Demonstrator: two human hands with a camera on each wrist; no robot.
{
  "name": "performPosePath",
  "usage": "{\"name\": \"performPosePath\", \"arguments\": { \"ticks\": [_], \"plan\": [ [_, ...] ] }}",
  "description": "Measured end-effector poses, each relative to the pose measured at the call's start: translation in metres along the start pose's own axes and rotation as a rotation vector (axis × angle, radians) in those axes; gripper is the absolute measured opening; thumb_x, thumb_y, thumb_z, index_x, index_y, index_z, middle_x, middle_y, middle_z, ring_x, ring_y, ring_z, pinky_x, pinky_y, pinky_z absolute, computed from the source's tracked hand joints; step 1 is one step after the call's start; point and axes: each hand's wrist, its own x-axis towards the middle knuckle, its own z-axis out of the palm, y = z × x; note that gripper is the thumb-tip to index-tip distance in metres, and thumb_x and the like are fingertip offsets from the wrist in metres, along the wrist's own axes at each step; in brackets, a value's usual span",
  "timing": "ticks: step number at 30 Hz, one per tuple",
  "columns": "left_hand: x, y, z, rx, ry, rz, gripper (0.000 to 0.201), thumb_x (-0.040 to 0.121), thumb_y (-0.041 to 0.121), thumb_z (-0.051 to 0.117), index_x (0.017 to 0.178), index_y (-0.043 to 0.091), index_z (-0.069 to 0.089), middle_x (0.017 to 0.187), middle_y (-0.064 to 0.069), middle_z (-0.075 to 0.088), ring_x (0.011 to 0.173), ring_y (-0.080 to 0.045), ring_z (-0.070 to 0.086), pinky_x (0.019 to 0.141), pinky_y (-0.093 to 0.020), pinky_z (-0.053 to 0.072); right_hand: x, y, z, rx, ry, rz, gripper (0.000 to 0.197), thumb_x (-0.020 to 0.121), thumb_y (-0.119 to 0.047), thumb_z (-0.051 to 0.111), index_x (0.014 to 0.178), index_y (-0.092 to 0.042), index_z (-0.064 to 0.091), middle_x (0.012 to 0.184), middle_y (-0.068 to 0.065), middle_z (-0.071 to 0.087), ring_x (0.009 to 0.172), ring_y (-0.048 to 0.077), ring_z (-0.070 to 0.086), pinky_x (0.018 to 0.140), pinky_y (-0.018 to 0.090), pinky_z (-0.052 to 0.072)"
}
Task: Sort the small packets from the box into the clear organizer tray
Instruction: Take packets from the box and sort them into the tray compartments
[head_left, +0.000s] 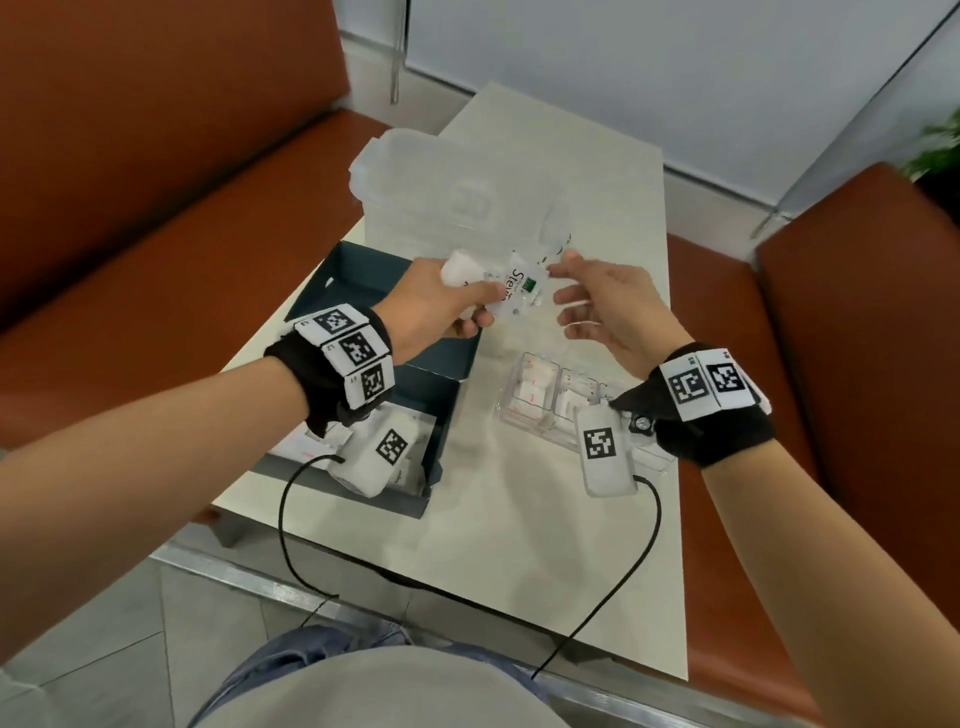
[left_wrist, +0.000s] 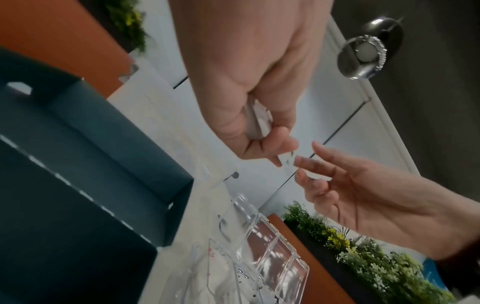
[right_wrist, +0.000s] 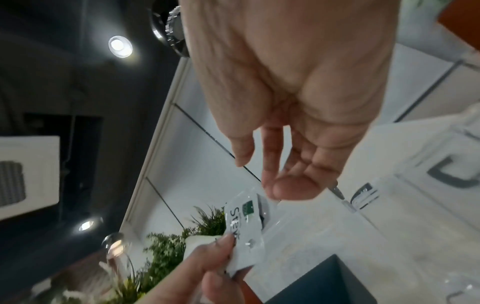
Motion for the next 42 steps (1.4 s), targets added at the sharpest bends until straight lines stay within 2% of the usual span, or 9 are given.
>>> {"name": "performPosePath", "arguments": {
  "ticks": [4,7,12,16,20,27,35,38,42],
  "plan": [
    [0.004,-0.004,0.012,-0.089,-0.025,-0.037,0.023,0.082,0.013,0.077,0.102,0.005,0.068,0.082,-0.004,0.071,0.059,-0.011,0.061,0.054,-0.019,0.05,-0.003,0.003,-0.003,-0.29,0.071,-0.345,0.031,0.085,-0.038,0.07,0.115,-0.041,0.06,0.099,0.0,0.062,0.068,0.009,0.064,0.054,0.021,0.052],
    [0.005,-0.007,0.023,-0.171,-0.048,-0.066,0.025,0.082,0.016,0.076,0.104,0.007,0.069,0.088,-0.004,0.073,0.063,-0.012,0.065,0.056,-0.019,0.051,0.0,0.005,-0.005,-0.412,0.148,-0.429,0.023,0.081,-0.028,0.075,0.104,-0.028,0.071,0.09,0.0,0.066,0.071,0.01,0.064,0.054,0.022,0.052],
    [0.009,-0.008,0.031,-0.273,-0.03,-0.093,0.027,0.085,0.012,0.072,0.107,-0.002,0.065,0.096,-0.02,0.073,0.067,-0.014,0.069,0.061,-0.019,0.057,0.004,0.009,-0.028,-0.139,0.294,-0.289,0.007,0.083,-0.01,0.073,0.086,-0.013,0.069,0.071,0.006,0.068,0.059,0.014,0.061,0.059,0.025,0.056],
    [0.012,-0.008,0.036,-0.342,-0.005,-0.081,0.021,0.086,0.006,0.071,0.104,-0.002,0.065,0.097,-0.014,0.075,0.083,-0.021,0.074,0.063,-0.02,0.058,0.002,0.011,-0.035,0.219,0.184,-0.135,0.007,0.087,-0.001,0.067,0.09,-0.004,0.062,0.072,0.008,0.064,0.059,0.016,0.062,0.06,0.025,0.055],
    [0.012,-0.007,0.046,-0.362,-0.082,-0.075,0.026,0.087,0.005,0.069,0.111,-0.002,0.064,0.105,-0.014,0.073,0.095,-0.026,0.072,0.071,-0.022,0.058,-0.002,0.016,-0.029,0.339,0.148,-0.061,0.012,0.087,0.003,0.065,0.097,0.003,0.059,0.072,0.01,0.064,0.058,0.014,0.064,0.059,0.023,0.055],
    [0.01,-0.006,0.054,-0.339,-0.125,-0.056,0.029,0.086,0.006,0.071,0.113,-0.002,0.064,0.104,-0.015,0.073,0.093,-0.024,0.073,0.073,-0.024,0.059,-0.003,0.019,-0.026,0.289,0.194,-0.044,0.023,0.086,0.0,0.067,0.107,0.008,0.059,0.077,0.013,0.064,0.059,0.017,0.063,0.061,0.025,0.058],
    [0.013,-0.007,0.053,-0.279,-0.089,-0.145,0.027,0.085,0.003,0.071,0.11,-0.004,0.064,0.091,-0.015,0.074,0.066,-0.01,0.067,0.052,-0.014,0.05,0.0,0.014,-0.04,-0.005,0.085,0.025,0.018,0.087,-0.018,0.07,0.104,-0.013,0.067,0.084,-0.001,0.068,0.074,0.013,0.058,0.066,0.026,0.045],
    [0.011,-0.012,0.059,-0.232,-0.107,-0.178,0.033,0.085,0.002,0.071,0.116,-0.006,0.061,0.096,-0.017,0.073,0.065,-0.01,0.066,0.053,-0.014,0.051,0.001,0.019,-0.047,-0.098,0.085,0.003,0.016,0.087,-0.014,0.07,0.101,-0.007,0.07,0.081,0.001,0.068,0.073,0.012,0.057,0.067,0.026,0.042],
    [0.011,-0.019,0.067,-0.161,-0.137,-0.195,0.032,0.086,0.0,0.068,0.117,-0.007,0.062,0.098,-0.02,0.07,0.064,-0.01,0.066,0.06,-0.014,0.055,0.005,0.03,-0.071,-0.251,0.188,-0.068,0.025,0.085,-0.015,0.072,0.107,-0.005,0.07,0.096,0.004,0.071,0.07,0.008,0.059,0.06,0.015,0.045]
  ]
}}
